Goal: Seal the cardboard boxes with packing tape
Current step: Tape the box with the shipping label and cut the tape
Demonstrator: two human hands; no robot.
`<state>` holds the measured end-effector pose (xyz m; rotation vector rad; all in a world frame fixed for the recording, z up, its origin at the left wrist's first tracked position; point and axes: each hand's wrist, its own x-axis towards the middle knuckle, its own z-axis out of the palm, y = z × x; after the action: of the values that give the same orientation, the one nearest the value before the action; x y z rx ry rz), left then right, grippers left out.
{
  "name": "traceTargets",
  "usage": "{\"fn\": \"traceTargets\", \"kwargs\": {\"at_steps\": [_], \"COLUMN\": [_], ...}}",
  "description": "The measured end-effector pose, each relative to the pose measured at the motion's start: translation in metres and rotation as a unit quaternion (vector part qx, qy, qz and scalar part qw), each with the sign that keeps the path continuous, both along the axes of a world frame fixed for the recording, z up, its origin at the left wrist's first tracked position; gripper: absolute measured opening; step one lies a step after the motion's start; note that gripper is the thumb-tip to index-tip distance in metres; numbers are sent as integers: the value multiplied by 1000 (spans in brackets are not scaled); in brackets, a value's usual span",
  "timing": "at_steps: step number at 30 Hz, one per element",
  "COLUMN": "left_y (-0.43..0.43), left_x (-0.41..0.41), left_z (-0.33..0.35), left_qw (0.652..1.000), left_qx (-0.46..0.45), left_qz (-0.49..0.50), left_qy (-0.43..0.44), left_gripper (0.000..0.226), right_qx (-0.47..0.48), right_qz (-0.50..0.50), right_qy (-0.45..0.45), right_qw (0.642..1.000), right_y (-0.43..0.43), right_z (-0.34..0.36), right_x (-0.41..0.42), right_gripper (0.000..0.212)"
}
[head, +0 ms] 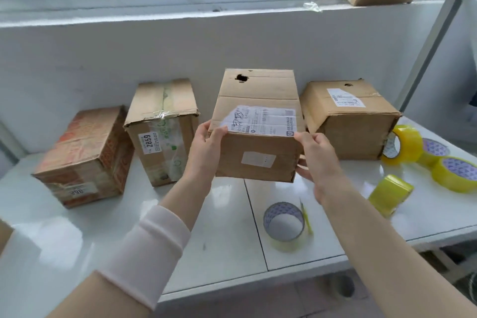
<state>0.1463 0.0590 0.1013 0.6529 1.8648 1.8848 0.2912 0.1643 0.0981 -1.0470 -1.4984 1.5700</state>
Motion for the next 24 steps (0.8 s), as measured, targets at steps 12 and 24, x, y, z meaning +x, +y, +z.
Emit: {"fn": "traceTargets", "kwargs": {"at_steps": [12, 24], "left_y": [-174, -204], "left_x": [76, 50], "left_z": [-51, -83], "left_qw": [997, 988], "left_qx": [-47, -114], "left_qz": [51, 62], "left_qy": [-39, -80], "left_gripper": [24, 24], "right_qx": [-56, -101], "right_qz": [123, 151], "right_qy": [-37, -64], "right_qw": [990, 981], "right_y": [-148, -179], "right_z": [-33, -71], "right_x": [66, 43], "right_gripper": [26, 38]}}
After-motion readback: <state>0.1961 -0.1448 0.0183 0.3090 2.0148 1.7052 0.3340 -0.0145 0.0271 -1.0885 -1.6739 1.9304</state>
